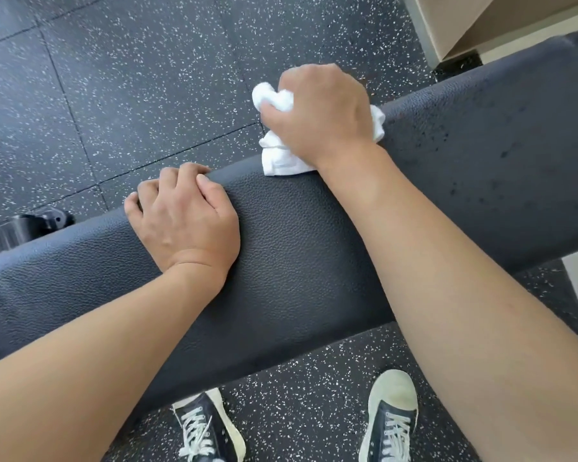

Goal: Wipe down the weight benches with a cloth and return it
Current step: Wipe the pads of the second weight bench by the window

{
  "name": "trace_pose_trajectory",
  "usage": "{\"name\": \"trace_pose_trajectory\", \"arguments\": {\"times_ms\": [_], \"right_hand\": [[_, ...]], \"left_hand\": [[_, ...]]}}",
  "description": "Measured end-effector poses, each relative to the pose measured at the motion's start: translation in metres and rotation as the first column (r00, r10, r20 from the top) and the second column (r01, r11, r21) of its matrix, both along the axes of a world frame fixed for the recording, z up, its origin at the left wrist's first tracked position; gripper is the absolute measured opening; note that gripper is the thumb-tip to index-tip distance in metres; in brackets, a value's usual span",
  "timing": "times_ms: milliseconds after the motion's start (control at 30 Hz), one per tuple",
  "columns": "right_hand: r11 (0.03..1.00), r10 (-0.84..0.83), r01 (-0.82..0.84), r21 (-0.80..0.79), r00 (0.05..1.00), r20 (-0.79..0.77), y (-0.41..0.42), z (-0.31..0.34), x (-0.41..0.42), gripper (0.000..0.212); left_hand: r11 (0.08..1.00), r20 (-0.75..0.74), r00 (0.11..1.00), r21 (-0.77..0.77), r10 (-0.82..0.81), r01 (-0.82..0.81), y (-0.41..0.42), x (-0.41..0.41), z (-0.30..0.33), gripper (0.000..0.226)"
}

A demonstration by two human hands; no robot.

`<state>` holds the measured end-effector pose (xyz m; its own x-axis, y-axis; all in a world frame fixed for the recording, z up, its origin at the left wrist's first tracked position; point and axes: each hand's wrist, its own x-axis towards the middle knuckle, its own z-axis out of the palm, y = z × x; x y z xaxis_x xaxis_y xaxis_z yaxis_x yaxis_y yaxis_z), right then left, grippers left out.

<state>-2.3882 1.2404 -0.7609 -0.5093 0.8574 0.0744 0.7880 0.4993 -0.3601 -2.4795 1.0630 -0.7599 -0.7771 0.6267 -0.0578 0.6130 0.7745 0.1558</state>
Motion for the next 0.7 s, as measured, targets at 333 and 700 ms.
{"name": "trace_pose_trajectory", "arguments": {"times_ms": [333,700], "right_hand": [[0.798,0.601,-0.583,0.155,0.786,-0.142,-0.135,0.010,0.133,0.031],[0.993,0.028,-0.025,0.118,0.999,-0.017,0.017,0.006,0.051,0.031]], "left_hand": [[0.999,0.008,1.000,-0.041,-0.007,0.007,0.000,-0.001,0.002,0.043],[1.000,0.001,1.000,-0.020,-0.013,0.013,0.000,0.001,0.003,0.041]]}}
